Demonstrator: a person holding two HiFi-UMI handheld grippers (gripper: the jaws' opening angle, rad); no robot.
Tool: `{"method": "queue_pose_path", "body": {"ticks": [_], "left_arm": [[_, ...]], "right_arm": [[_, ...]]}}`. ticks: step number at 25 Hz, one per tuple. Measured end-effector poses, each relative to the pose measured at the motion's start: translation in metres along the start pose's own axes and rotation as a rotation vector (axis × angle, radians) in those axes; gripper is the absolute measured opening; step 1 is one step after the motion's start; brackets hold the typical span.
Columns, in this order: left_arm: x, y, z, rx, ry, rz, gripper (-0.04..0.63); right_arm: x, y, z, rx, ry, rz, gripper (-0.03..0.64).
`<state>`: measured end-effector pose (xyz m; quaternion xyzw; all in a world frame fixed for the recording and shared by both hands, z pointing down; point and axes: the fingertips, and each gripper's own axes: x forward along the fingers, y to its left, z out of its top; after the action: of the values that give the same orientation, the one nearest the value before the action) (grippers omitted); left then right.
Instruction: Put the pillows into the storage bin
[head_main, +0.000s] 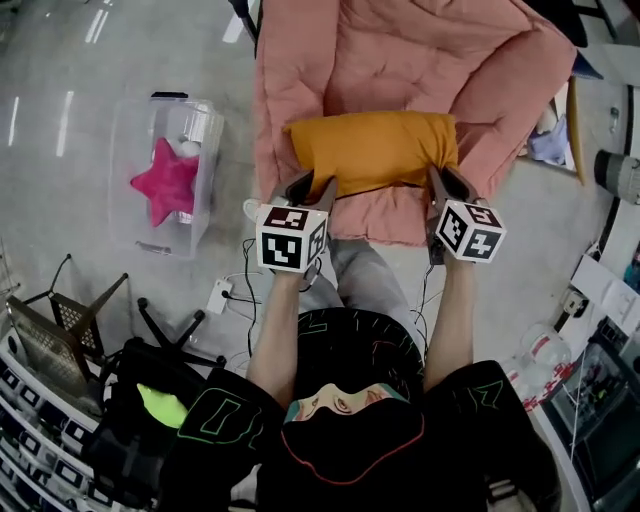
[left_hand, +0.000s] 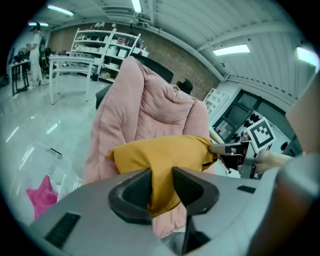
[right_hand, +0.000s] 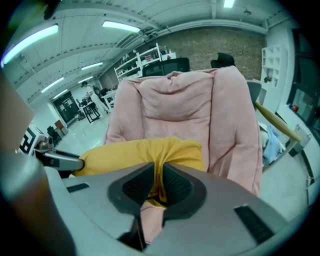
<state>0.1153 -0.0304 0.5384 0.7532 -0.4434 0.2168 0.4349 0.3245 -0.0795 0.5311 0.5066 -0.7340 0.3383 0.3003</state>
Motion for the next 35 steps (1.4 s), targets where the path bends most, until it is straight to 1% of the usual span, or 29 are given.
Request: {"method": "queue_pose_path", "body": {"ticks": [2,5,9,13,16,24,27,30,32,33,34,35], "left_arm": [[-0.022,0.011,0.015,0.010,-0.041,0.022,0.129],[-0.052,0.037,0.029,-0.004,-0.099,0.060,0.129],[-0.093,0.085,0.034,-0.053,-0.154,0.108,0.129],[-0.145,0.143,0.026,-0.136,-0.228,0.194,0.129],[-0.187,0.194,0.005,-0.201,-0.265,0.253,0.130],[-0.296,0.312,-0.069,-0.449,-0.382,0.466,0.132],[-0.332,0.345,-0.101,-0.528,-0.410,0.527,0.133],[-0.366,0.369,-0.125,-0.582,-0.442,0.582,0.137],[-0.388,0.385,-0.141,-0.609,-0.464,0.640,0.143],[-0.398,0.395,-0.151,-0.621,-0.467,0.691,0.158],[-0.408,0.405,-0.160,-0.633,-0.466,0.757,0.185],[-0.418,0.415,-0.169,-0.646,-0.468,0.821,0.193]], "right_arm": [[-0.003,0.022,0.019,-0.020,-0.030,0.023,0.058],[0.002,0.060,0.044,-0.068,-0.059,0.073,0.060],[0.019,0.124,0.067,-0.136,-0.066,0.138,0.060],[0.043,0.206,0.086,-0.237,-0.059,0.233,0.060],[0.063,0.277,0.083,-0.303,-0.039,0.297,0.060],[0.121,0.473,0.066,-0.542,0.051,0.535,0.060],[0.135,0.537,0.049,-0.608,0.086,0.604,0.063],[0.141,0.592,0.034,-0.664,0.113,0.665,0.067],[0.143,0.625,0.029,-0.675,0.104,0.707,0.075],[0.144,0.640,0.030,-0.659,0.081,0.729,0.099],[0.145,0.653,0.033,-0.633,0.046,0.748,0.148],[0.145,0.664,0.037,-0.612,0.007,0.761,0.161]]}}
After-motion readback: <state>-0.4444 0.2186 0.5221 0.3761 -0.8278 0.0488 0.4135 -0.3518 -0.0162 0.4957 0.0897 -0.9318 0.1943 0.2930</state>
